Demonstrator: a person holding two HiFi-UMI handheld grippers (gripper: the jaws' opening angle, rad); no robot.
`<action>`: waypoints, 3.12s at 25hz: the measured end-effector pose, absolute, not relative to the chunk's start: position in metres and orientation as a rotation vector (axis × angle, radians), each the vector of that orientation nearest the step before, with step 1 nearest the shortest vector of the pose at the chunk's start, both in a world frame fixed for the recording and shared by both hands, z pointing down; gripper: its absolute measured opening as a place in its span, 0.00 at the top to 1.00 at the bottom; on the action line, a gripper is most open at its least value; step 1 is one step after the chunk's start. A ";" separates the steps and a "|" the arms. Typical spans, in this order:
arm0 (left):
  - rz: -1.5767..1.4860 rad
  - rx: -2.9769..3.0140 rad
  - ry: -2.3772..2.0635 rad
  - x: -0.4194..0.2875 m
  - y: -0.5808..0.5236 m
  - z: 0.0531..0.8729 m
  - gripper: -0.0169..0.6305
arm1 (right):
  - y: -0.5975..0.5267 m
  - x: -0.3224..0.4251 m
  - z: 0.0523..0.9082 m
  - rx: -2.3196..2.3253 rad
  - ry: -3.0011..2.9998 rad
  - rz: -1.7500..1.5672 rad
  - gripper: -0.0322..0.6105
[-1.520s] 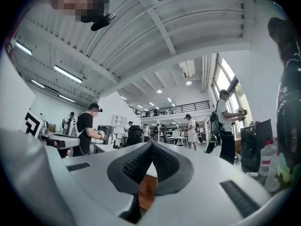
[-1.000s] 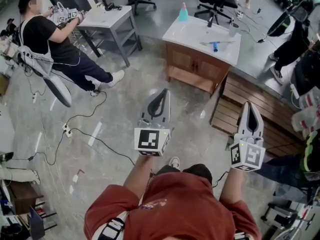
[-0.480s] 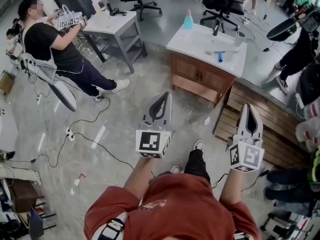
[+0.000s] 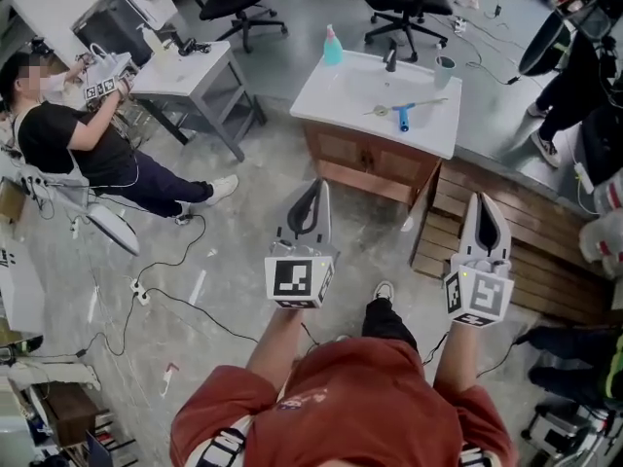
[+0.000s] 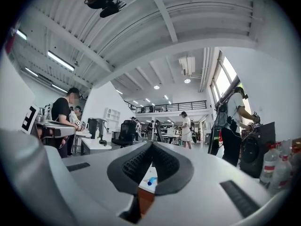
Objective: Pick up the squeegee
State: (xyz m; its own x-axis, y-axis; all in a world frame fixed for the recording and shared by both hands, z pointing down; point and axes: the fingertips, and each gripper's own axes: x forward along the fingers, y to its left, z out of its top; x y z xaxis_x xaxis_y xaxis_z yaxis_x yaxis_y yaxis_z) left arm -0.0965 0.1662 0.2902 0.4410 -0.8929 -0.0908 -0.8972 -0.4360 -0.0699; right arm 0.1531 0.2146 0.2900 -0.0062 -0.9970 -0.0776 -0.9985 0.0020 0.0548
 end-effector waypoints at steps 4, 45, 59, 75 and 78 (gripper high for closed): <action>0.028 -2.601 1.577 -0.050 0.128 0.294 0.95 | 0.181 0.198 0.296 -2.227 2.186 0.116 0.94; 0.018 -2.591 1.561 0.024 -0.206 0.321 0.95 | -0.161 0.276 0.325 -2.250 2.201 0.087 0.94; 0.040 -2.687 1.502 -0.043 -0.357 0.345 0.95 | -0.293 0.201 0.363 -2.420 2.202 -0.032 0.94; -0.089 -2.840 1.353 -0.062 -0.416 0.418 0.95 | -0.341 0.161 0.446 -2.592 2.218 -0.258 0.93; -0.106 -2.881 1.369 -0.056 -0.419 0.434 0.95 | -0.343 0.165 0.471 -2.613 2.237 -0.332 0.90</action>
